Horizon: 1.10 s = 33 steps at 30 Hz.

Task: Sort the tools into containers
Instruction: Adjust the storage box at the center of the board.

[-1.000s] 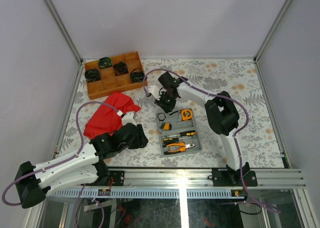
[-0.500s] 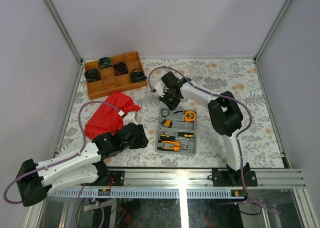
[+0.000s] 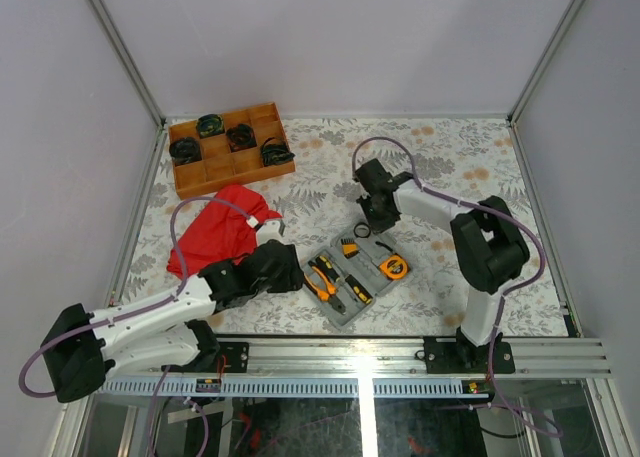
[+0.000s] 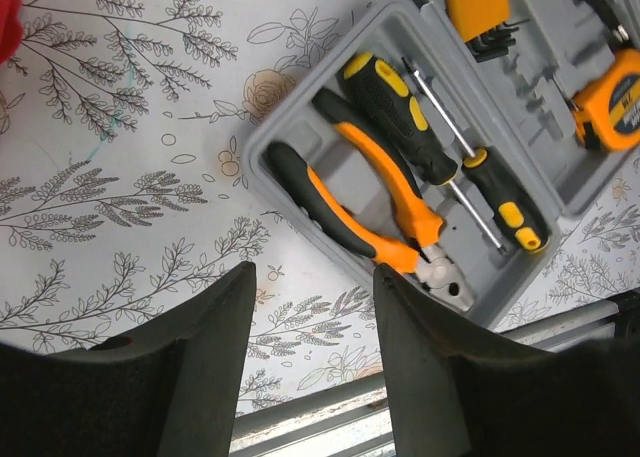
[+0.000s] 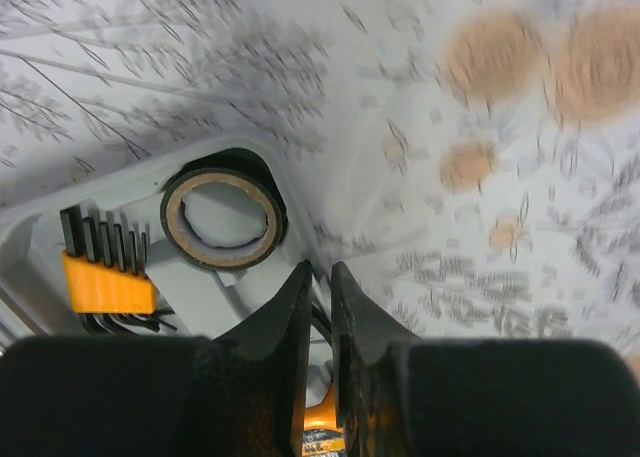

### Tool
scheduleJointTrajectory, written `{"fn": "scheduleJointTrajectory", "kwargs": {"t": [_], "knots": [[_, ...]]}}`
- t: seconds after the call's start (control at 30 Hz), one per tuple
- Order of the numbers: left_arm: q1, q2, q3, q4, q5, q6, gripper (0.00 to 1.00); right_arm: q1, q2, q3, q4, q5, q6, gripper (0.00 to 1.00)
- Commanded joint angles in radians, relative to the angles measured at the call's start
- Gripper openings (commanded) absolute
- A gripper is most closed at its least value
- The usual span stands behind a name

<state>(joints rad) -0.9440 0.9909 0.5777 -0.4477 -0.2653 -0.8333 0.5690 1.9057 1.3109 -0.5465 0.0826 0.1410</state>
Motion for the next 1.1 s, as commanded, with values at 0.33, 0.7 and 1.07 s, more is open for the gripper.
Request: {"fn": "scheduleJointTrajectory", "kwargs": {"t": [0.33, 0.7, 1.07], "knots": [[0.022, 0.11, 0.054, 0.143, 0.066, 0.046, 0.5, -0.017, -0.489, -0.518, 0.201, 0.13, 0.552, 0.15], [0.022, 0.172, 0.079, 0.188, 0.128, 0.063, 0.49, -0.017, -0.817, -0.575, 0.25, 0.213, 0.448, 0.5], [0.022, 0.099, 0.04, 0.168, 0.091, 0.012, 0.46, -0.015, -0.543, -0.403, 0.367, -0.343, -0.091, 0.55]]}}
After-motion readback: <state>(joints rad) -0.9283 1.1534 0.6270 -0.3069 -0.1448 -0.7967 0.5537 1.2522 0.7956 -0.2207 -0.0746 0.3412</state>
